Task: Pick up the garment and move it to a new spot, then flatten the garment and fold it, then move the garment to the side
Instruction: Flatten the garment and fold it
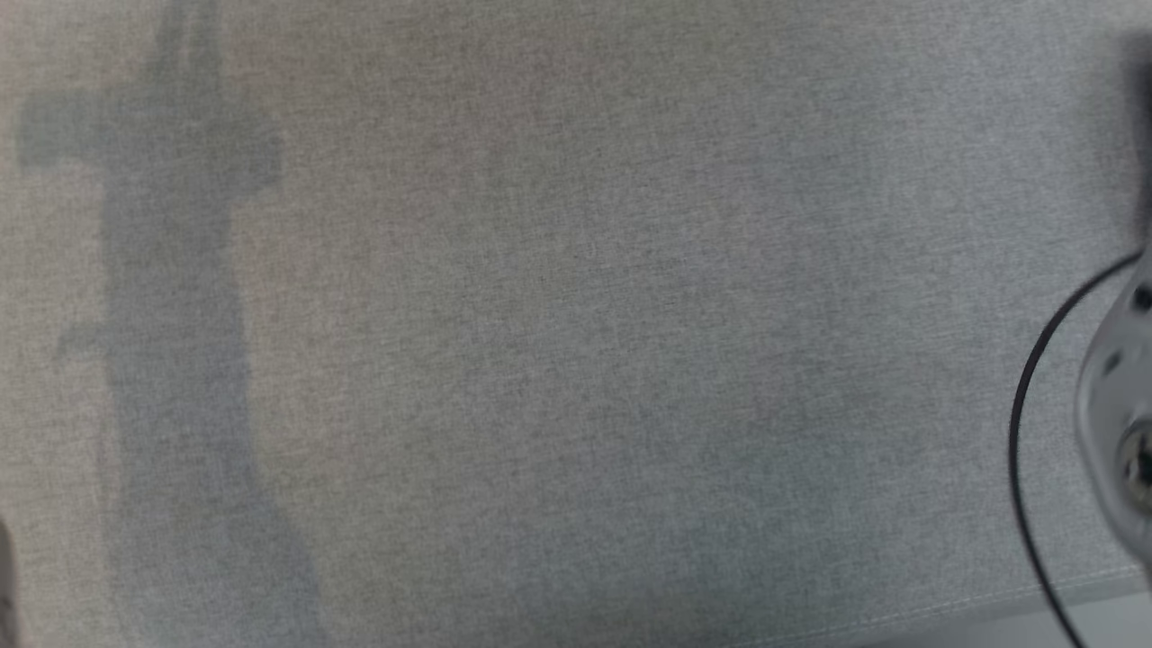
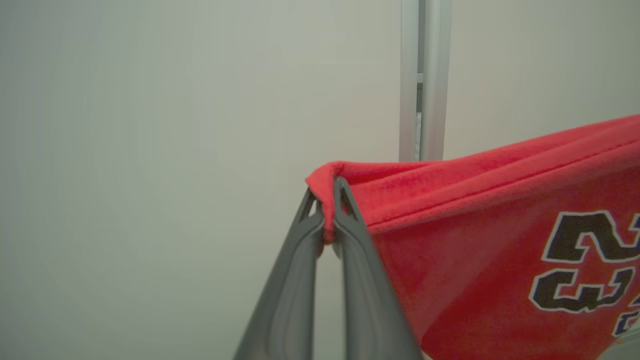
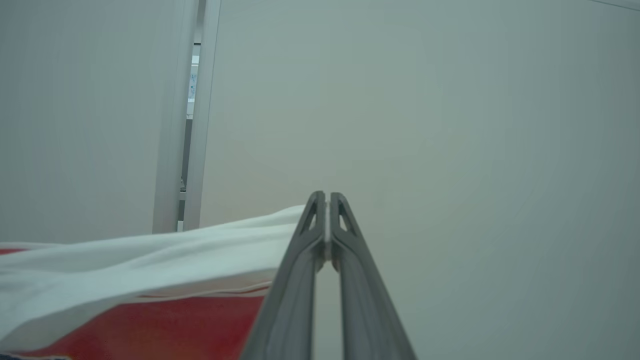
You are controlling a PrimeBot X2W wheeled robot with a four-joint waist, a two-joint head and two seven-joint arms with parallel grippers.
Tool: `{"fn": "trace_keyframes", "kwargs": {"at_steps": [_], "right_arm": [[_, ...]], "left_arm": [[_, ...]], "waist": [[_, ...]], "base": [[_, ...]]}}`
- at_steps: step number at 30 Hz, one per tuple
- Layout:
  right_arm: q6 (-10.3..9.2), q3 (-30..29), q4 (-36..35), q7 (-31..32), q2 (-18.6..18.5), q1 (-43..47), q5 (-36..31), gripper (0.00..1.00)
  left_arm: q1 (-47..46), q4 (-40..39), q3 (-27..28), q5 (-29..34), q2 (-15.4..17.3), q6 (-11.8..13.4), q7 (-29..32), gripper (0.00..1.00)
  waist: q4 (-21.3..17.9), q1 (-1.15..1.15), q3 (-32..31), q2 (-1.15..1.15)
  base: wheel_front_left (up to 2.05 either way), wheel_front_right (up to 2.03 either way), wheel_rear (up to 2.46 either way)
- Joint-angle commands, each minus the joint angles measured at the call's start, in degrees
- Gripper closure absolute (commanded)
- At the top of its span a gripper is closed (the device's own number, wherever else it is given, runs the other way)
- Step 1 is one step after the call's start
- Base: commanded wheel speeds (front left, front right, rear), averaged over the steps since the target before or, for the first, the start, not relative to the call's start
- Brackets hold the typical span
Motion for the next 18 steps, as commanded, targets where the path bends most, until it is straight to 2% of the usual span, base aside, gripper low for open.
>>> {"fn": "trace_keyframes", "kwargs": {"at_steps": [1, 5, 8, 12, 16, 18], "right_arm": [[-0.29, -1.27, -1.05, -0.25, -0.74, 3.12, 1.14, 1.0], [-0.29, -1.18, -2.29, -0.25, 0.3, 16.83, 5.15, 1.0], [-0.3, -0.59, -4.01, -0.27, 0.97, 29.26, 9.91, 1.0], [-0.29, 1.61, -4.77, -0.27, 1.51, 42.61, 14.68, 1.0], [-0.28, 4.01, -4.66, -0.27, 1.84, 54.36, 19.05, 1.0], [-0.27, 4.34, -4.56, -0.28, 1.8, 58.9, 21.21, 1.0]], "left_arm": [[3.51, 0.17, 1.19, -0.21, 0.25, 0.16, -0.38, 1.0], [16.47, -1.84, 4.56, -0.52, -2.93, -0.11, -0.25, 1.0], [29.03, -2.68, 8.17, -1.48, -7.24, -0.29, -0.28, 1.0], [40.89, -2.2, 11.76, -1.02, -12.07, -0.44, -0.29, 1.0], [49.9, -1.87, 13.41, 0.3, -16.24, -0.57, -0.3, 1.0], [53.24, -2.23, 12.18, 1.37, -17.47, -0.59, -0.29, 1.0]], "waist": [[-0.32, -0.01, -1.22, 0.0], [-0.57, -0.01, -3.99, 0.0], [-0.79, -0.01, -6.94, 0.0], [-1.24, -0.01, -9.45, 0.0], [-1.23, -0.01, -12.49, 0.0], [-0.98, -0.01, -13.93, 0.0]], "base": [[0.0, 0.0, 0.0], [0.0, 0.0, 0.0], [0.0, 0.0, 0.0], [0.0, 0.0, 0.0], [0.0, 0.0, 0.0], [0.0, 0.0, 0.0]]}}
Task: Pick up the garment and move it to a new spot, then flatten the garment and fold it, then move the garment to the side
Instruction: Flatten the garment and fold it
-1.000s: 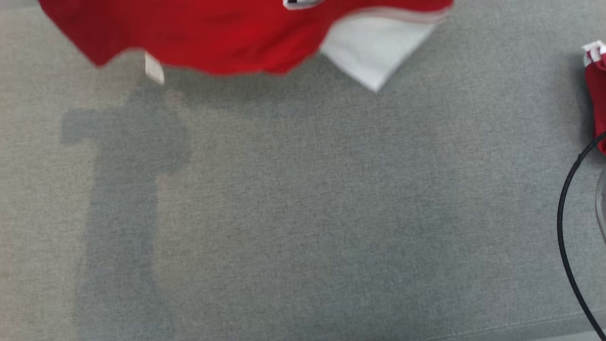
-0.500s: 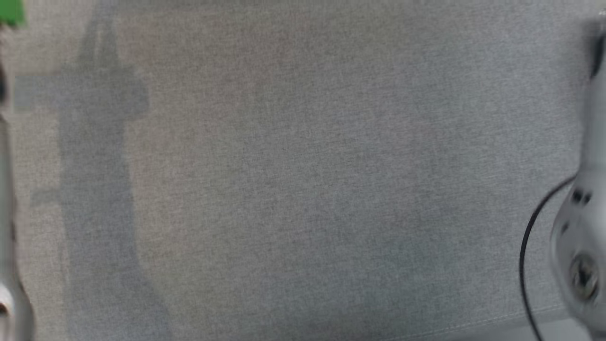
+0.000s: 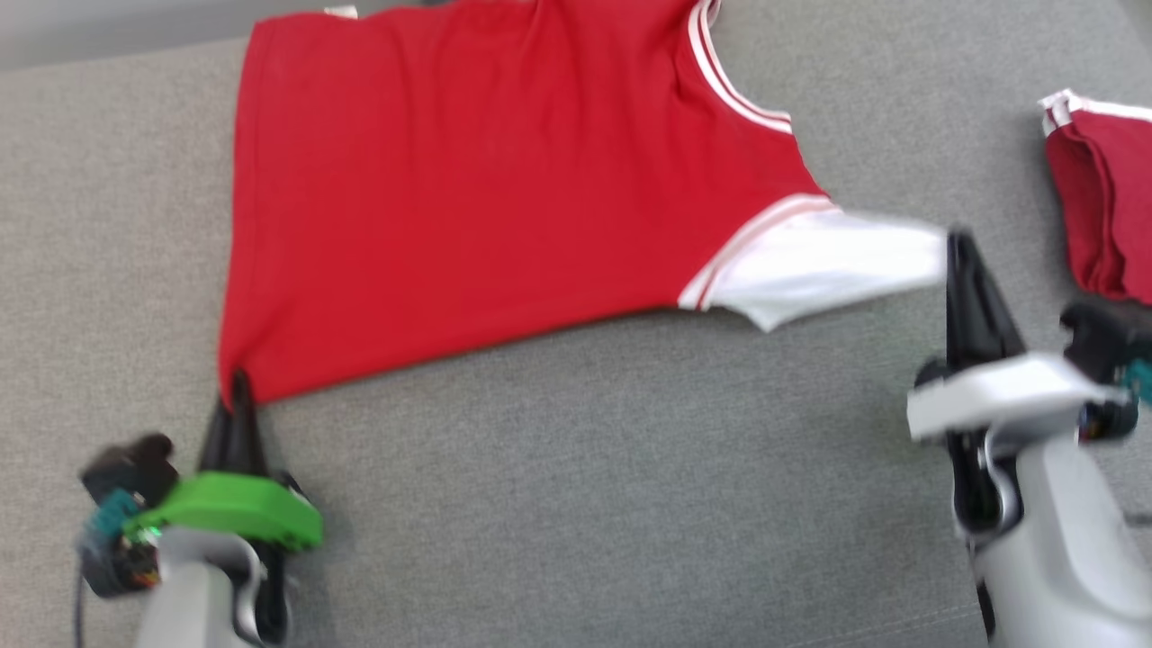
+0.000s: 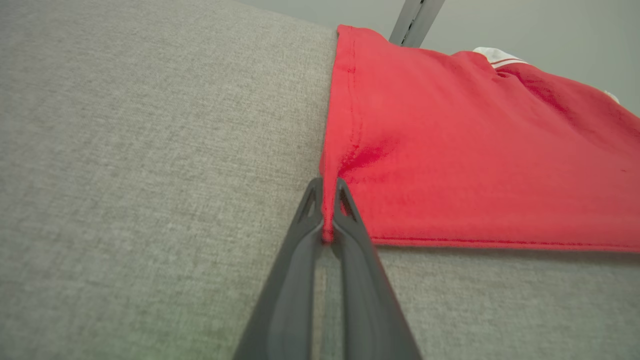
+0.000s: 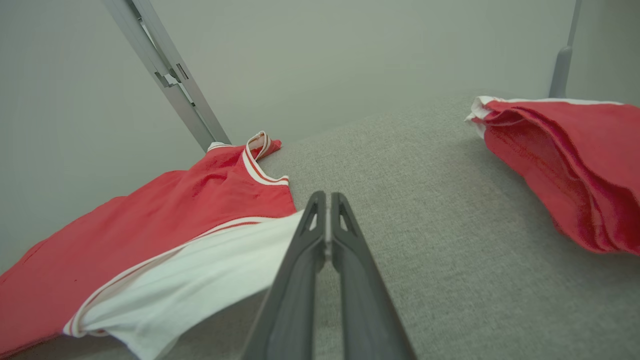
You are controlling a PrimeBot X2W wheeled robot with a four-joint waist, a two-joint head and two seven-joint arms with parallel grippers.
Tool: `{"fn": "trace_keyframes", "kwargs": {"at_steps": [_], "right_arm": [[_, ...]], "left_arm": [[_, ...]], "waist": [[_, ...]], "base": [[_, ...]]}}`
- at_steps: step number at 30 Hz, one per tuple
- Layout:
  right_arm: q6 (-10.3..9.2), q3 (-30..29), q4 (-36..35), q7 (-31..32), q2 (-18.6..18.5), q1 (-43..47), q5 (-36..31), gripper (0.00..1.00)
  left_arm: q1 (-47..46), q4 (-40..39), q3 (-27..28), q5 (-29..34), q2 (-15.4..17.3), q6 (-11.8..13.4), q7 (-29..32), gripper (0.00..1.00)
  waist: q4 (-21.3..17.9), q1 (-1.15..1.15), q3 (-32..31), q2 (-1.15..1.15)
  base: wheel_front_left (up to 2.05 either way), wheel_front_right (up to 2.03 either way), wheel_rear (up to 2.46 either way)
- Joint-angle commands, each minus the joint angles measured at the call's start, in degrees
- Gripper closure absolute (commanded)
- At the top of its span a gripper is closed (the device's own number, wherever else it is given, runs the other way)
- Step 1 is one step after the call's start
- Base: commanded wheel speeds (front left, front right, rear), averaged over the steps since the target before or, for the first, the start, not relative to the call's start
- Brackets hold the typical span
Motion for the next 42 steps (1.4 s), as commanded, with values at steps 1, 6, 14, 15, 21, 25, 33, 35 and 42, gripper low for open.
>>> {"fn": "trace_keyframes", "kwargs": {"at_steps": [1, 6, 14, 15, 21, 25, 33, 35, 42], "right_arm": [[-0.25, -0.08, 0.16, -0.28, -0.65, 2.92, 1.4, 1.0], [-0.24, 1.8, 0.93, -0.28, -0.55, 12.22, 4.07, 1.0], [-0.2, 2.73, 0.48, -0.27, -0.56, 21.57, 6.62, 1.0], [-0.2, 2.66, 0.68, -0.27, -0.55, 22.85, 7.03, 1.0], [-0.2, 2.67, 1.69, -0.28, -0.55, 29.05, 6.7, 1.0], [-0.2, 2.22, 1.26, -0.27, -0.6, 32.84, 5.45, 1.0], [-0.2, 0.97, -2.03, -0.27, -0.52, 30.95, 7.02, 1.0], [-0.19, 1.26, -2.99, -0.27, -0.53, 28.77, 7.97, 1.0], [-0.18, 2.31, -4.47, -0.27, -0.5, 18.2, 8.92, 1.0]], "left_arm": [[2.54, -0.31, -0.62, 0.95, -0.04, 0.2, 0.02, 1.0], [8.81, -0.86, -1.75, 2.59, -1.48, 0.18, 0.02, 1.0], [17.4, -2.65, -2.52, 3.85, -2.34, 0.17, 0.02, 1.0], [18.47, -2.73, -2.29, 4.02, -2.34, 0.17, 0.02, 1.0], [22.94, -2.95, -2.12, 3.36, -2.36, 0.17, 0.02, 1.0], [24.98, -3.18, -3.06, 1.94, -2.37, 0.17, 0.01, 1.0], [24.59, -8.73, -6.13, 1.77, -2.4, 0.16, 0.02, 1.0], [23.18, -10.33, -6.5, 1.73, -2.39, 0.16, 0.01, 1.0], [16.96, -12.75, -6.94, 2.27, -2.41, 0.16, 0.02, 1.0]], "waist": [[0.1, 0.0, -3.49, 0.0], [0.57, 0.0, -7.63, 0.0], [0.8, 0.0, -12.99, 0.0], [0.89, 0.0, -13.62, 0.0], [1.5, 0.0, -15.93, 0.0], [2.02, 0.0, -16.93, 0.0], [2.16, 0.0, -15.09, 0.0], [2.22, 0.0, -14.25, 0.0], [2.48, 0.0, -10.05, 0.0]], "base": [[0.0, 0.0, 0.0], [0.0, 0.0, 0.0], [0.0, 0.0, 0.0], [0.0, 0.0, 0.0], [0.0, 0.0, 0.0], [0.0, 0.0, 0.0], [0.0, 0.0, 0.0], [0.0, 0.0, 0.0], [0.0, 0.0, 0.0]]}}
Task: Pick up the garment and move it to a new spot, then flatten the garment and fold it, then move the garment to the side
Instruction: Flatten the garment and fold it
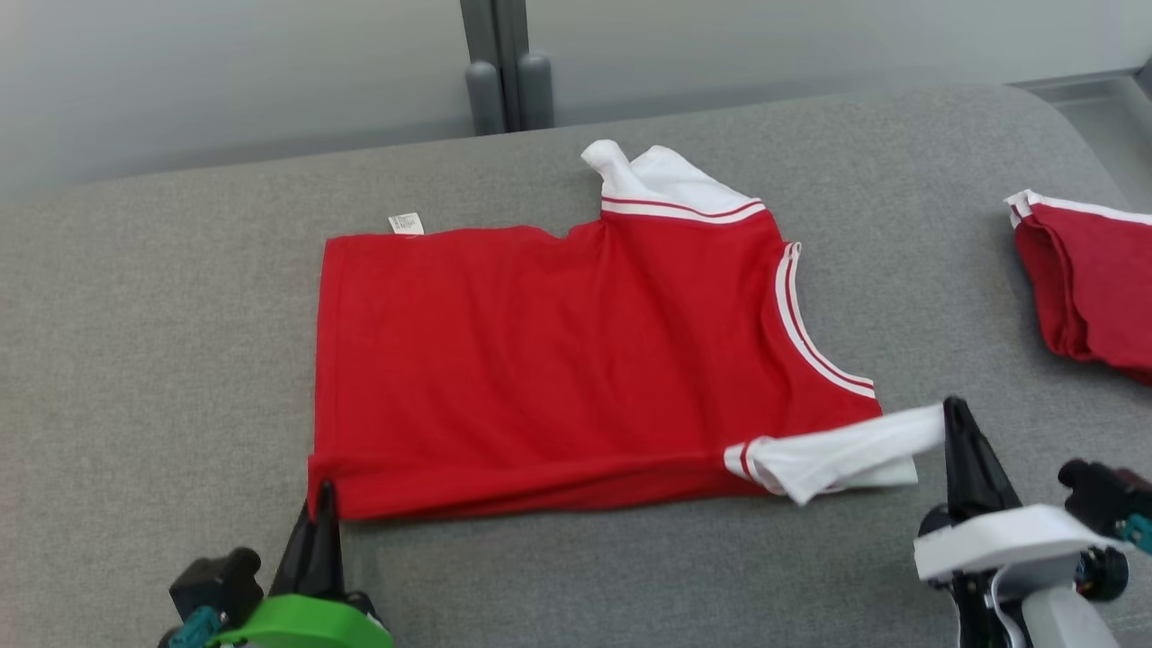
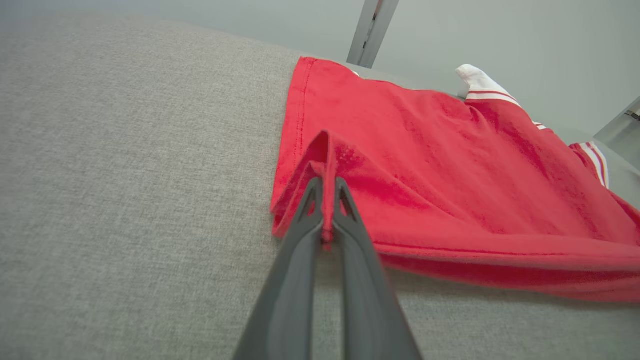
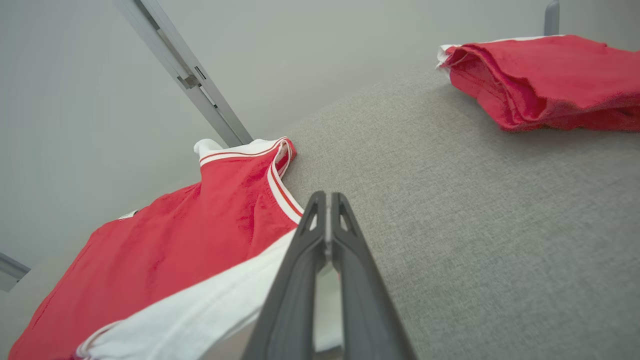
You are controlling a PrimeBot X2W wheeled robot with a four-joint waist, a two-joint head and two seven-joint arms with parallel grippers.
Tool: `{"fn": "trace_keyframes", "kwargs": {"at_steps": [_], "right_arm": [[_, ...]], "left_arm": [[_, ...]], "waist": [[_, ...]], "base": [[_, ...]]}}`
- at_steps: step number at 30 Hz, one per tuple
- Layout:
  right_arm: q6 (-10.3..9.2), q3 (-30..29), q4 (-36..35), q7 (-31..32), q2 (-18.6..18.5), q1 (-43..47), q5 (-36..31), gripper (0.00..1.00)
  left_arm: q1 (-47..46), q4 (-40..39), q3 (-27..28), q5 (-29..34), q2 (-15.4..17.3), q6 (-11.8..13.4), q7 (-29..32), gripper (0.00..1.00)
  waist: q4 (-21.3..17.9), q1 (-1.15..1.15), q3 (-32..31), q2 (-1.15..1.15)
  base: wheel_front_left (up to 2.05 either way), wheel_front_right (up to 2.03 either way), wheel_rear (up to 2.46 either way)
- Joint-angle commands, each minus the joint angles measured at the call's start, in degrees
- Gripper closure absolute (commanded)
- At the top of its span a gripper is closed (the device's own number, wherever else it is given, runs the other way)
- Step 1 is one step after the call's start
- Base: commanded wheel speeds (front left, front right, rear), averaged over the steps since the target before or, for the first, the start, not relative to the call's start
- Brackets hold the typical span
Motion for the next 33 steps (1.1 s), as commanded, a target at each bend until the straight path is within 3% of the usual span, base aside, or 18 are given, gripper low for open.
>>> {"fn": "trace_keyframes", "kwargs": {"at_steps": [1, 12, 21, 22, 23, 24, 25, 33], "right_arm": [[-0.09, 0.07, 0.08, -0.26, -0.33, -2.51, -0.17, 1.0], [-0.09, 0.8, 5.87, -0.26, -0.32, -18.88, -6.43, 1.0], [-0.09, -0.9, 10.78, -0.26, -0.3, -26.7, -10.56, 1.0], [-0.09, -1.0, 11.23, -0.27, -0.3, -27.24, -10.86, 1.0], [-0.09, -1.16, 11.53, -0.27, -0.32, -27.69, -11.15, 0.97], [-0.09, -1.03, 11.46, -0.27, -0.32, -28.11, -11.09, 0.36], [-0.09, -0.8, 11.39, -0.27, -0.28, -28.2, -10.37, 0.0], [-0.09, -2.01, 6.74, -0.26, -0.31, -21.5, -12.45, 0.0]], "left_arm": [[-2.29, -0.23, 0.17, 0.19, 0.36, 0.14, 0.02, 1.0], [-12.44, 3.12, 0.02, 0.78, 0.35, 0.14, 0.02, 1.0], [-16.77, 5.38, 0.93, 1.43, 0.34, 0.14, 0.02, 1.0], [-17.0, 5.75, 0.83, 1.53, 0.34, 0.14, 0.02, 0.92], [-17.2, 6.13, 0.71, 1.55, 0.34, 0.14, 0.02, 0.67], [-17.54, 6.29, 0.73, 1.5, 0.34, 0.14, 0.02, 0.0], [-17.73, 6.26, 0.88, 1.5, 0.35, 0.14, 0.02, 0.0], [-12.65, 3.17, 1.59, 1.23, 0.32, 0.14, 0.02, 0.0]], "waist": [[0.25, 0.01, 2.53, 0.0], [1.05, 0.01, 9.1, 0.0], [1.72, 0.01, 11.85, 0.0], [1.77, 0.01, 12.03, 0.0], [1.82, 0.01, 12.11, 0.0], [1.9, 0.01, 12.17, 0.0], [1.96, 0.01, 12.2, 0.0], [2.09, 0.01, 10.95, 0.0]], "base": [[0.0, 0.0, 0.0], [0.0, 0.0, 0.0], [0.0, 0.0, 0.0], [0.0, 0.0, 0.0], [0.0, 0.0, 0.0], [0.0, 0.0, 0.0], [0.0, 0.0, 0.0], [0.0, 0.0, 0.0]]}}
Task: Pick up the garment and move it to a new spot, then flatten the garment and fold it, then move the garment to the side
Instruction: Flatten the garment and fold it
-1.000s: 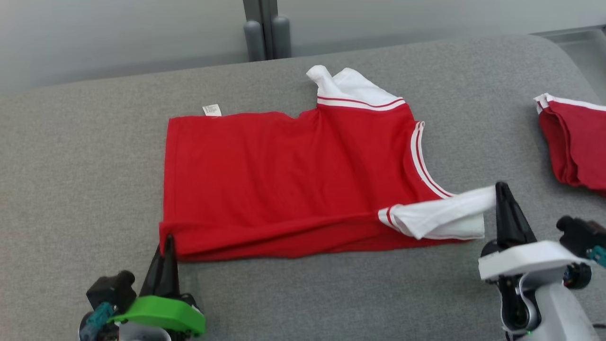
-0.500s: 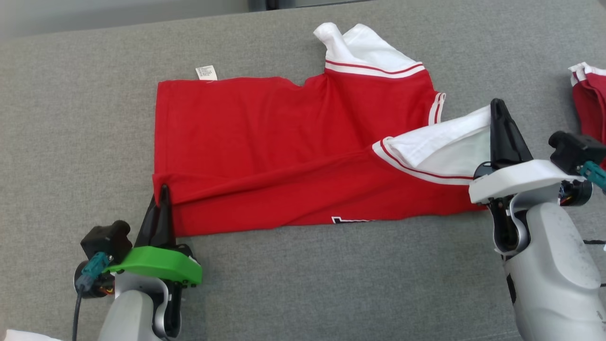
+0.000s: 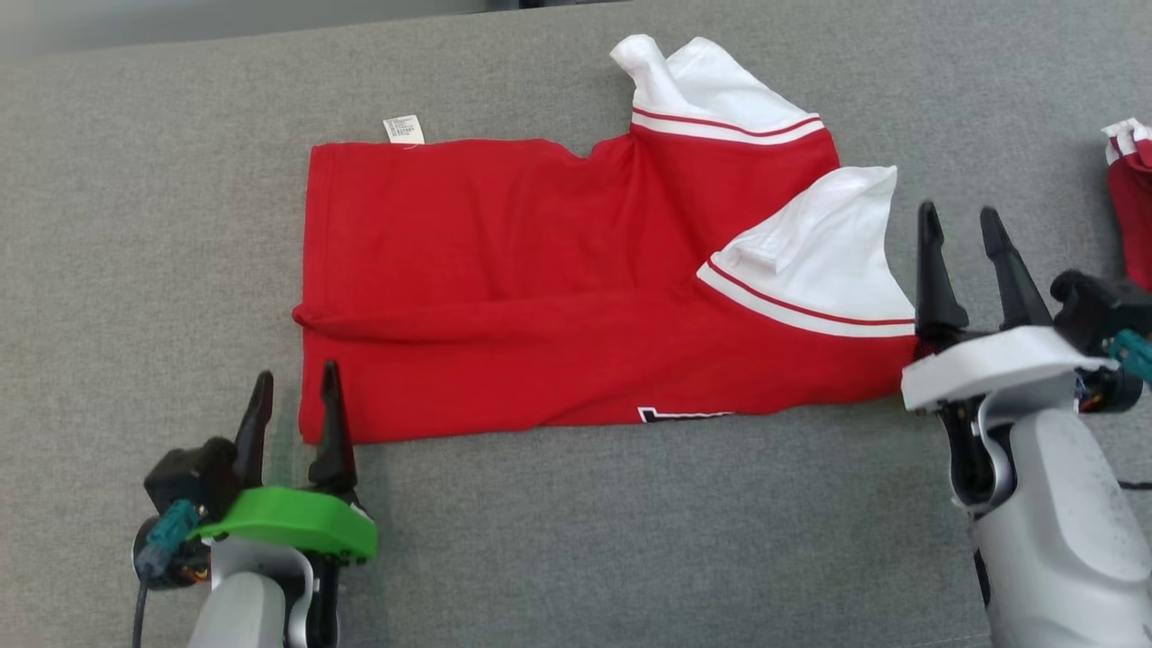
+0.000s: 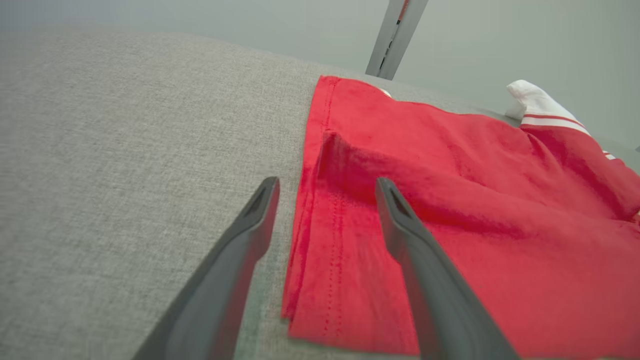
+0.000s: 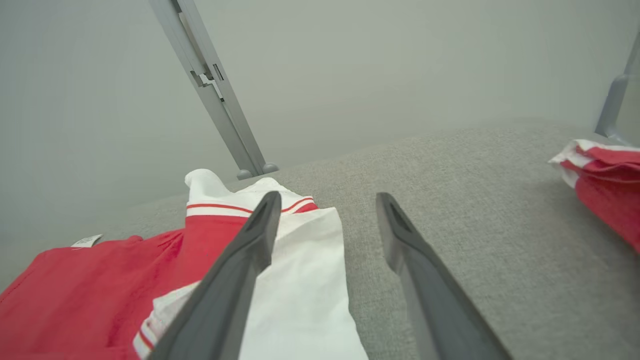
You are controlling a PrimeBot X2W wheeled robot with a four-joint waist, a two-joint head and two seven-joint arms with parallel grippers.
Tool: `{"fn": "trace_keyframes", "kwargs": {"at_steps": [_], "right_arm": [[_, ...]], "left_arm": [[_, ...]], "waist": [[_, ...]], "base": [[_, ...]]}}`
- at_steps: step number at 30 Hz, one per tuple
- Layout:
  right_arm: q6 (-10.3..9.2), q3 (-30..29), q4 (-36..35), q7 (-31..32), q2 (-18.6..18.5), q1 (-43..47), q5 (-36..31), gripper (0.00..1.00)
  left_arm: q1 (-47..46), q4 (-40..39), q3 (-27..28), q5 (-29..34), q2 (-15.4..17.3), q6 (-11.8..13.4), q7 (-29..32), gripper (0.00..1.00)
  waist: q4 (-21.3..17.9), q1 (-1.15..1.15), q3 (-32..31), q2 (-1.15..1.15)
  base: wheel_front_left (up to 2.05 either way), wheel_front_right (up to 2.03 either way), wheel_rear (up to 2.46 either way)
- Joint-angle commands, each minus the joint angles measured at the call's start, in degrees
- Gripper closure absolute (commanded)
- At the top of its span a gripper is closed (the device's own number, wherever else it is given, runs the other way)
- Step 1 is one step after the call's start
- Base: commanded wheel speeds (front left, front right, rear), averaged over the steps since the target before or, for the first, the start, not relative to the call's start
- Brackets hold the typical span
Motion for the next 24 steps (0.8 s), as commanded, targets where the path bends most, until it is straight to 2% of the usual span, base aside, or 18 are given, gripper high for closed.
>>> {"fn": "trace_keyframes", "kwargs": {"at_steps": [1, 11, 19, 20, 21, 22, 24], "right_arm": [[-0.09, -0.36, -0.67, -0.25, -0.27, 2.16, -1.3, 0.0], [-0.09, 0.71, 1.35, -0.25, -0.27, 9.92, -9.25, 0.0], [-0.09, 1.24, 10.9, -0.02, -0.23, 8.93, -12.76, 0.0], [-0.09, 1.58, 11.87, 0.23, -0.17, 8.7, -12.14, 0.42], [-0.09, 1.8, 12.58, 0.26, -0.14, 8.49, -11.87, 0.75], [-0.09, 2.07, 13.26, 0.28, -0.08, 8.28, -11.46, 1.0], [-0.09, 2.0, 13.99, 0.28, -0.1, 7.91, -10.58, 1.0]], "left_arm": [[1.53, 0.22, -0.25, 0.07, 0.27, 0.14, 0.02, 0.0], [1.61, 6.51, 0.04, 3.72, 0.32, 0.14, 0.09, 0.0], [-0.18, 15.49, -1.33, 4.16, 0.18, 0.15, 0.64, 0.0], [-0.31, 16.7, -1.79, 3.69, 0.11, 0.15, 0.73, 0.57], [-0.53, 17.63, -2.38, 3.6, 0.08, 0.15, 0.79, 0.71], [-0.67, 18.66, -3.13, 3.12, 0.05, 0.14, 0.92, 1.0], [-0.95, 19.91, -4.27, 2.38, -0.17, 0.12, 0.95, 1.0]], "waist": [[-0.08, 0.0, -0.5, 0.0], [-0.93, 0.0, 0.04, 0.0], [-1.05, 0.0, 0.66, 0.0], [-1.0, 0.0, 0.66, 0.0], [-0.95, 0.0, 0.64, 0.0], [-0.9, 0.0, 0.59, 0.0], [-0.79, 0.0, 0.4, 0.0]], "base": [[0.0, 0.0, 0.0], [0.0, 0.0, 0.0], [0.0, 0.0, 0.0], [0.0, 0.0, 0.0], [0.0, 0.0, 0.0], [0.0, 0.0, 0.0], [0.0, 0.0, 0.0]]}}
